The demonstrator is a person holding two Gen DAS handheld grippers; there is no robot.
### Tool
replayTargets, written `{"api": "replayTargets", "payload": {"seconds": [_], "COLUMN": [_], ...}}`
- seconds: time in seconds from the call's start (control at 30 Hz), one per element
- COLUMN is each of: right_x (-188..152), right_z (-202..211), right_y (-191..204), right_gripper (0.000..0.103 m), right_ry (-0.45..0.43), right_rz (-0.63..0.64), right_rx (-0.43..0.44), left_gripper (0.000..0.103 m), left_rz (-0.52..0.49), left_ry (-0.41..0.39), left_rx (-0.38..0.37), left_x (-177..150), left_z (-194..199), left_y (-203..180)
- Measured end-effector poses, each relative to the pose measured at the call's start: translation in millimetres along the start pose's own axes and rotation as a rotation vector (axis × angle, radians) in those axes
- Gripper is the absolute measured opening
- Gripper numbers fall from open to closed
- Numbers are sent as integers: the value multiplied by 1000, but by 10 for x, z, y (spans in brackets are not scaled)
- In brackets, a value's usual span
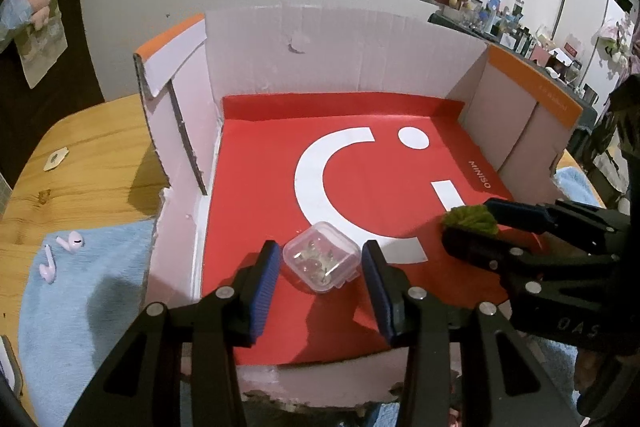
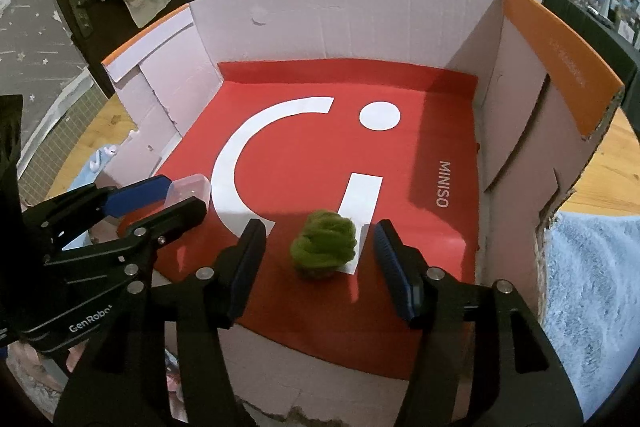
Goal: Organize objects
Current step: 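Open both grippers to release the clear box and pom-pom, then withdraw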
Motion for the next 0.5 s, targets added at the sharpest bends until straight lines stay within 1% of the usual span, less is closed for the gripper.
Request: {"api": "replayTargets", "payload": {"seconds": [0.07,0.13,0.27,0.43,0.5], "right_x": [1,-7,-28,-40,-43], "right_z": [17,30,61,111,137], "right_y": [13,24,57,87,98], "right_gripper": [55,59,62,67,69], "right_ry": [-5,-9,-18,-31,-37], "right_rz": [2,6,19,24,25], "right_rx": [2,2,5,13,16], "left_gripper": [49,51,54,64,66], "left_rz": [-4,-8,-12,-11,-3], "left_ry": [-5,-12,-26,-42,-46], "left_rx": [5,11,17,40,39], "left_x": [7,8,16,23,19], "left_z": [5,32,80,142,169], "left_y": [-10,-19,-25,-4,12]}}
Point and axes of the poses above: each gripper's, at about its wrist camera, not at the fingertips, and z roughly against the way its jaws point, y to its left, x to its top, the point moved 8 cm from there along -z, roughly the way its jaws point, and after that the axes turned 6 degrees about -z, right-handed, at the moved point
